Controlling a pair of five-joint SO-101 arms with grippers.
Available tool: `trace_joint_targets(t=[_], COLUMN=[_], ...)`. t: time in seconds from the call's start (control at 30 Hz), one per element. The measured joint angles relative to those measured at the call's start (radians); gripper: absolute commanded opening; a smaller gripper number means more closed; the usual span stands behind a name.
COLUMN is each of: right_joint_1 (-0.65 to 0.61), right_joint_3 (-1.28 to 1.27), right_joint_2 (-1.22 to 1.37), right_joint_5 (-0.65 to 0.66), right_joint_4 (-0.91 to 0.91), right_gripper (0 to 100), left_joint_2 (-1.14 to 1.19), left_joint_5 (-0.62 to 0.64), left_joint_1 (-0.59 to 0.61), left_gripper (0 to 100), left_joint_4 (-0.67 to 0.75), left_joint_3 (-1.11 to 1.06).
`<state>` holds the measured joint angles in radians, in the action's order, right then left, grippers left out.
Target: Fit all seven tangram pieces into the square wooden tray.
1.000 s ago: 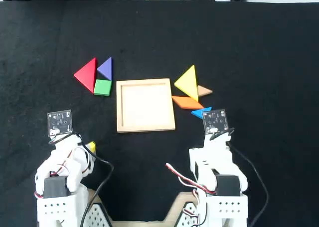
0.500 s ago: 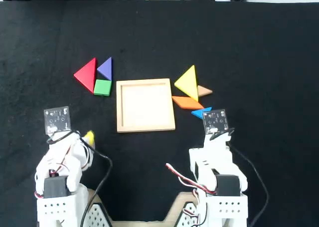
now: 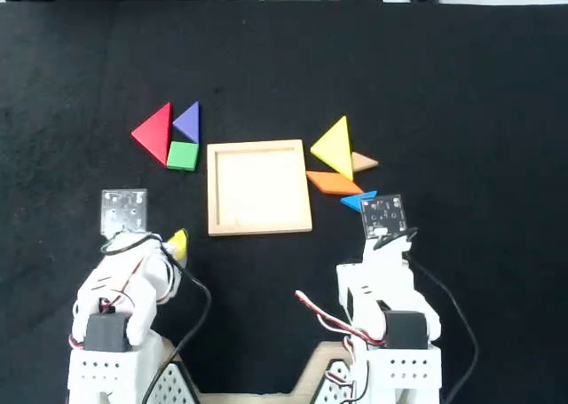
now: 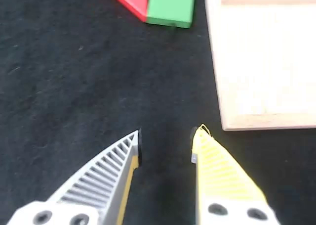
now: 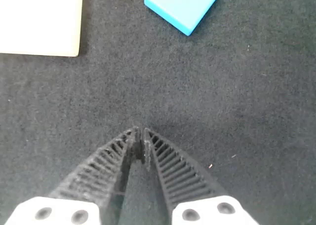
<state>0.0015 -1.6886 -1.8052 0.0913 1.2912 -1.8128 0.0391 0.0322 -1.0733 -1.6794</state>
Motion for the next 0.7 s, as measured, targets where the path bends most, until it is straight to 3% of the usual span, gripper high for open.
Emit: trace_joint_targets(t=[0.3, 0.7], right_joint_1=[0.0, 0.0], right_joint_3=[0.0, 0.0], right_joint_2=[0.0, 0.0], right_joint_5=[0.0, 0.0], right_joint_4=[0.0, -0.032], right_gripper=[1.2, 1.2], left_joint_2=[0.0, 0.0], left_joint_5=[0.0, -0.011], left_joint_1=[-0.046, 0.23], left_gripper=[19, 18], left_joint_4=[-0.009, 0.057], left_joint_3=[0.0, 0.0])
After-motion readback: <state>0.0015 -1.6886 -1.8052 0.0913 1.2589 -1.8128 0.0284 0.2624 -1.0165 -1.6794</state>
